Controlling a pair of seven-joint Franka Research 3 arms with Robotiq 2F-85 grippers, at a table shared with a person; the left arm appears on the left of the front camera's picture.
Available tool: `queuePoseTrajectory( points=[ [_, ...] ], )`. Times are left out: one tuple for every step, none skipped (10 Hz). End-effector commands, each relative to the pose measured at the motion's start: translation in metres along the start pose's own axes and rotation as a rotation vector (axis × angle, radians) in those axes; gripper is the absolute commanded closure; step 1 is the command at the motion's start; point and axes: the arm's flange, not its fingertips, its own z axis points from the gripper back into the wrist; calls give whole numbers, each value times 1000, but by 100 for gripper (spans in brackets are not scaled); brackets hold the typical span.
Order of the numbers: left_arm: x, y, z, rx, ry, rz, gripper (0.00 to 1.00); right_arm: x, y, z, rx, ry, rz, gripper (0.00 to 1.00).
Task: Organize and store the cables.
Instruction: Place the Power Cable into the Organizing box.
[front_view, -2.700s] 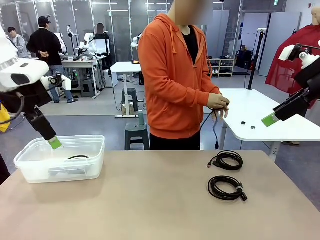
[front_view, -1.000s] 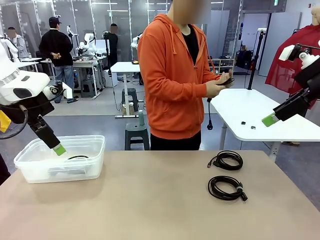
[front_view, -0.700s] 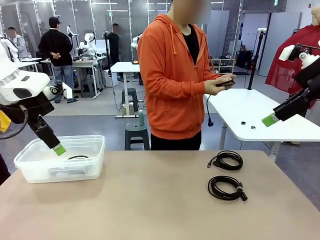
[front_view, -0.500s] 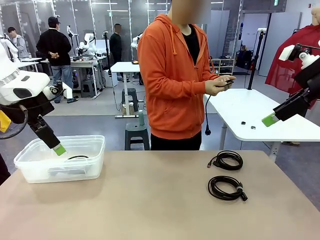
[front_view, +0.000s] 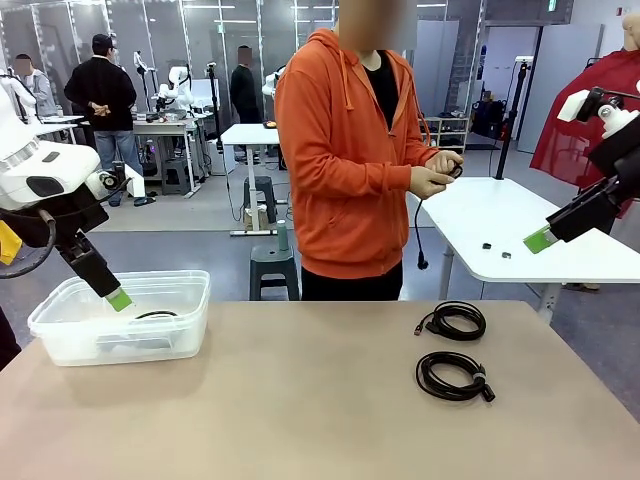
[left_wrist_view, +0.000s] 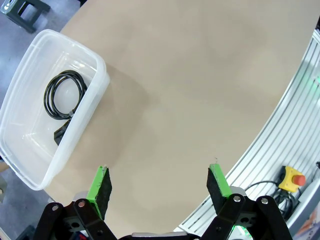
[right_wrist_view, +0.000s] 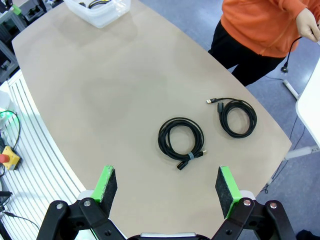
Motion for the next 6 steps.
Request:
queuePoseTrajectory(
  points=[
    [0,-1,4,-2,19,14,4,0,0,0,4,-1,4,0],
    [0,-1,4,-2,19,14,4,0,0,0,4,-1,4,0],
    [0,-1,4,-2,19,14,4,0,0,0,4,-1,4,0],
    [0,-1,4,-2,19,14,4,0,0,0,4,-1,4,0],
    [0,-1,4,-2,19,14,4,0,0,0,4,-1,4,0],
    [0,-1,4,-2,19,14,4,0,0,0,4,-1,4,0]
  ],
)
